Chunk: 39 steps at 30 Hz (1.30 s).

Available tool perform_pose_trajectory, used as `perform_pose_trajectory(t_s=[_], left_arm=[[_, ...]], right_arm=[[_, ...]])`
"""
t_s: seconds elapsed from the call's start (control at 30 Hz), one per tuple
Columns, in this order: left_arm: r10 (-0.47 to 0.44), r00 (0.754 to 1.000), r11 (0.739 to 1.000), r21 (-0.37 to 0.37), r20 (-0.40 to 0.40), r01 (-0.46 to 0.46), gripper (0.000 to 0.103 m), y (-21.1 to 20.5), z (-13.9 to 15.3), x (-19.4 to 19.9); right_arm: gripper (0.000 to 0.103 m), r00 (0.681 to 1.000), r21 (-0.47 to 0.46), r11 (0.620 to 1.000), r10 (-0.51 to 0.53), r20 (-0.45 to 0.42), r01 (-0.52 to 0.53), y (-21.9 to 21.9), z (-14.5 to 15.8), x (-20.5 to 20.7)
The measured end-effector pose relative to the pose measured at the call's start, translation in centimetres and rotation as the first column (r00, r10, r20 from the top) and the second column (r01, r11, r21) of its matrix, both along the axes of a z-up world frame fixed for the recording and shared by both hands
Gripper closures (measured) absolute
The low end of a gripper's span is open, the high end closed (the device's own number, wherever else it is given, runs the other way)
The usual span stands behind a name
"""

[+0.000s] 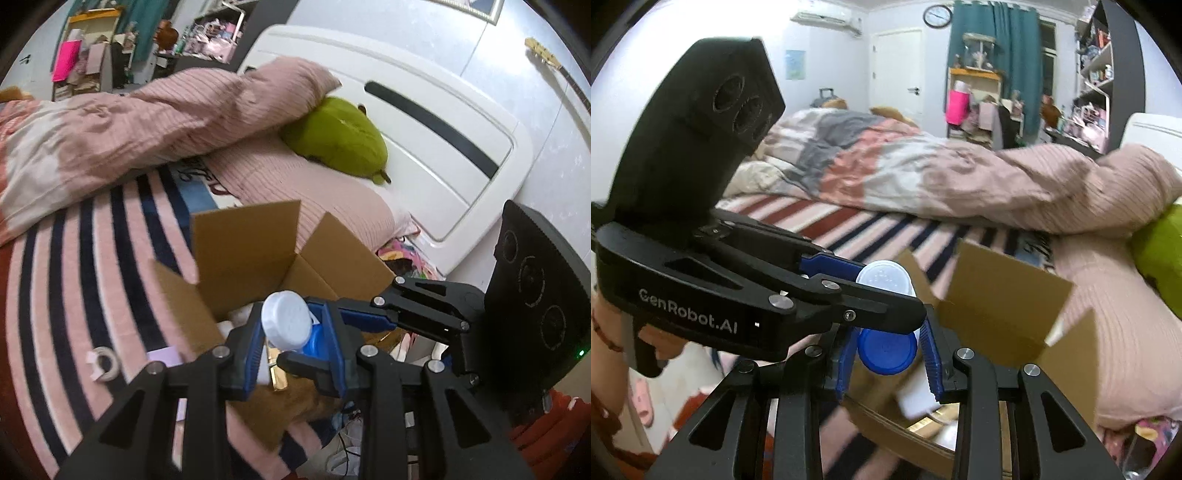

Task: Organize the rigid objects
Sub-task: 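Carry the blue-lidded container into the box and open the right gripper, then return the right gripper and grasp the white tape roll with clip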

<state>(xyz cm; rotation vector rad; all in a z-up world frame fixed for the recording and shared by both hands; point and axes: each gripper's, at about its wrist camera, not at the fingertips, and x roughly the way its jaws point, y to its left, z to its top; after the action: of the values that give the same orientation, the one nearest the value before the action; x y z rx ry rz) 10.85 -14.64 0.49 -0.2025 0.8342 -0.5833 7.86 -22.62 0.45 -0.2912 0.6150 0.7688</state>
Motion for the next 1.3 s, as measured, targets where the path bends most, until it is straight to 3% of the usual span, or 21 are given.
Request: perform_pose_trajectory(t_s=[0.23,0.3,0.37,0.47,0.6,0.67,1.03,1.17,1.3], left_arm=[[-0.028,0.999,1.0,0.006,-0.035,0.029,0.074,-2.1,-1.2,1.6],[-0.006,1.0,1.0,0.027,-0.031,0.006,0.06,-1.9,-1.1,1.5],[0.034,0.999,0.999,0.034,0.0,-0.034,0.037,-1.0,-0.7,1.2],[0.058,0.998,0.998,0.035,0.02,-0.059,0.035,0.4,-0.1,0.6],[0.105,0.993,0.991,0.073,0.048,-0.109,0.031,2.0,0.5,-0.4],[0.122,0.991,0.989,0.08,0.059,-0.127,0.03,2.9,0.7,-1.0],[0.232,0.966,0.967,0.081,0.112,-0.241,0.029,9.6,1.0,-4.9],[0.298,0.947,0.948,0.075,0.124,-0.308,0.029,13.4,0.7,-6.6],[0.384,0.916,0.914,0.094,0.12,-0.395,0.026,17.7,-0.9,-8.3]], right_arm=[[0.075,0.998,-0.013,0.999,-0.036,-0.06,0.036,-2.6,-1.2,1.4],[0.075,0.996,-0.006,0.999,-0.038,-0.078,0.037,-3.1,-1.4,1.6],[0.064,0.993,0.002,0.999,-0.045,-0.107,0.045,-3.5,-1.4,1.7],[0.044,0.992,0.001,0.998,-0.06,-0.114,0.061,-3.9,-1.4,1.8],[0.043,0.991,-0.011,0.997,-0.073,-0.114,0.072,-3.8,-1.2,1.8],[0.037,0.991,-0.011,0.997,-0.073,-0.114,0.072,-3.7,-1.1,1.8],[0.035,0.996,-0.037,0.999,-0.039,-0.083,0.037,0.0,0.5,-0.2],[0.035,1.0,-0.034,0.999,0.006,-0.028,-0.007,3.3,1.7,-1.6],[0.035,0.994,-0.032,0.994,0.098,-0.053,-0.1,7.8,1.4,-2.5]])
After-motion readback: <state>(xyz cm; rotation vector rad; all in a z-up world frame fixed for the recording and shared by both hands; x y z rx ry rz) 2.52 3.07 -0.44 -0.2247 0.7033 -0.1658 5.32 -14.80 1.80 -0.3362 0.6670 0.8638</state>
